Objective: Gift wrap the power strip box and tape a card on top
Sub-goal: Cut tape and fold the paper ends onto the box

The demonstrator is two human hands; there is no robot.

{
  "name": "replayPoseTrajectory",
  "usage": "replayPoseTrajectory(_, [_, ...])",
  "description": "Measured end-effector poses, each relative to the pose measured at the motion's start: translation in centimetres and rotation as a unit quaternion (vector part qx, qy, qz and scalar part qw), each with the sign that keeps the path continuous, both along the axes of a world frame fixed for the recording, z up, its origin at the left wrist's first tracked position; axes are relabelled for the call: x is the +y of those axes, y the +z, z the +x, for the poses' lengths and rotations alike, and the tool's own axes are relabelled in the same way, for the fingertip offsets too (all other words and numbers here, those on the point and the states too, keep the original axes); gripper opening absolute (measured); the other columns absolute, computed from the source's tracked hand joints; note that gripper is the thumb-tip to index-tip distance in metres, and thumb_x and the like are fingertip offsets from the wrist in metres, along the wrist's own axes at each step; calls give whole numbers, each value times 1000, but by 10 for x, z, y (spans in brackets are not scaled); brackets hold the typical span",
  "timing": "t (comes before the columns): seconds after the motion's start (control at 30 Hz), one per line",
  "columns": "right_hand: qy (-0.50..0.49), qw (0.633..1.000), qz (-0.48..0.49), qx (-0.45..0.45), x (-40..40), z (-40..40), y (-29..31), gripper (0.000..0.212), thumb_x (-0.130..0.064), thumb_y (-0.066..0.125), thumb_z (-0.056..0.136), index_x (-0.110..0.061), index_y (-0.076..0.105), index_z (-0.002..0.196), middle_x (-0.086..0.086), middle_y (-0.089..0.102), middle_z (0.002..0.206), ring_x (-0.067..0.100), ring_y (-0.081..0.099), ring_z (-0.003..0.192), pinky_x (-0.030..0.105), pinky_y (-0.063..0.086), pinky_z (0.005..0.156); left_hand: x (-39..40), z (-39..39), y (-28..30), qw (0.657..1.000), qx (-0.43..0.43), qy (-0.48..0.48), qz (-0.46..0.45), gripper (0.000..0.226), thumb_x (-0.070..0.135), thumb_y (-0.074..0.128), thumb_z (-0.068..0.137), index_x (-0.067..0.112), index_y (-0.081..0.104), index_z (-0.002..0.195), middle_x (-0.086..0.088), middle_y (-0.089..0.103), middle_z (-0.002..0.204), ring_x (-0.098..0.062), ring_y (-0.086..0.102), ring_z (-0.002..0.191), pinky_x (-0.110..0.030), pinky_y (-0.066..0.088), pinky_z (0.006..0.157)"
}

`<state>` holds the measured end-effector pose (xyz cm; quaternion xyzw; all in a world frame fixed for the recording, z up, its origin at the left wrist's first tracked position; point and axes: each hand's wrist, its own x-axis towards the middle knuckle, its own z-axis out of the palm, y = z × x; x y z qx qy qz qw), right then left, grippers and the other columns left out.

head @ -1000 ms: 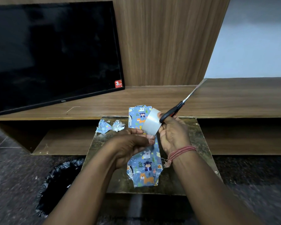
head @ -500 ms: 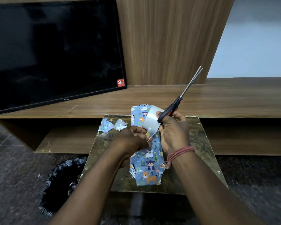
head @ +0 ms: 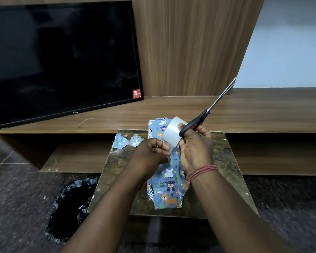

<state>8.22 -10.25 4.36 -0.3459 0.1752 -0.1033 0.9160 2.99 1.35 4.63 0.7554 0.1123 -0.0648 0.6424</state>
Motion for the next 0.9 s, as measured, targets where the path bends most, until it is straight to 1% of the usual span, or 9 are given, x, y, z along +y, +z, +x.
replayPoseTrajectory(0.17, [3,1000,12,-3,-6,0,2,37,18,69,80,-9,52,101,16,68,93,27,70,87,41,61,78,-1,-1,0,1000,11,-3,-15,27,-8,77,80,6,68,102,-6,73,83,-13,65,69,-18,49,55])
replayPoseTrajectory(0.3, [-11,1000,15,8,-8,3,-4,48,19,71,75,9,53,118,21,67,99,34,70,95,53,57,91,0,-1,3,997,47,-32,-47,32,-8,81,77,7,68,102,-10,72,91,-18,66,72,-22,50,55])
replayPoseTrajectory(0.4, [-24,999,12,20,-10,7,-9,50,20,69,76,14,51,122,22,66,99,32,69,89,45,62,75,3,0,5,993,63,-69,-72,32,-9,79,79,10,68,102,-9,76,96,-13,68,74,-19,48,55])
replayPoseTrajectory(0.5, [-26,999,2,27,-10,8,-13,44,20,68,75,14,54,115,20,66,95,31,67,85,57,57,90,6,-1,9,990,71,-96,-82,35,-9,77,81,10,66,109,-8,78,94,-13,70,75,-17,45,53])
replayPoseTrajectory(0.57, [-22,999,-8,31,-8,6,-12,39,21,68,74,8,57,109,18,66,91,30,67,83,59,55,91,8,-3,11,989,70,-101,-77,43,-9,77,80,11,65,116,-6,78,90,-11,70,72,-18,45,56])
replayPoseTrajectory(0.7, [-21,999,-7,27,-8,9,-12,48,20,68,75,16,52,121,20,65,95,31,67,85,58,56,90,12,-3,11,991,58,-86,-88,60,-9,79,78,11,52,127,-7,78,90,-11,70,72,-26,42,60])
replayPoseTrajectory(0.8, [-13,999,-7,31,-7,6,-10,51,18,71,73,17,52,121,22,66,97,33,68,86,60,56,90,14,-2,10,990,47,-109,-79,84,-8,81,77,24,38,143,-9,78,93,-16,70,81,-27,42,64])
replayPoseTrajectory(0.87, [2,1000,-3,31,-7,4,-10,48,17,71,75,18,54,119,22,66,96,32,69,85,55,59,86,16,-2,10,985,54,-137,-92,91,-9,79,78,31,36,147,-8,77,93,-18,71,86,-27,42,65])
replayPoseTrajectory(0.9, [11,999,0,30,-8,3,-10,43,17,70,77,16,55,118,21,66,95,30,69,82,47,62,78,18,-2,10,981,59,-149,-106,84,-10,77,79,30,44,145,-7,77,92,-16,71,85,-26,42,63])
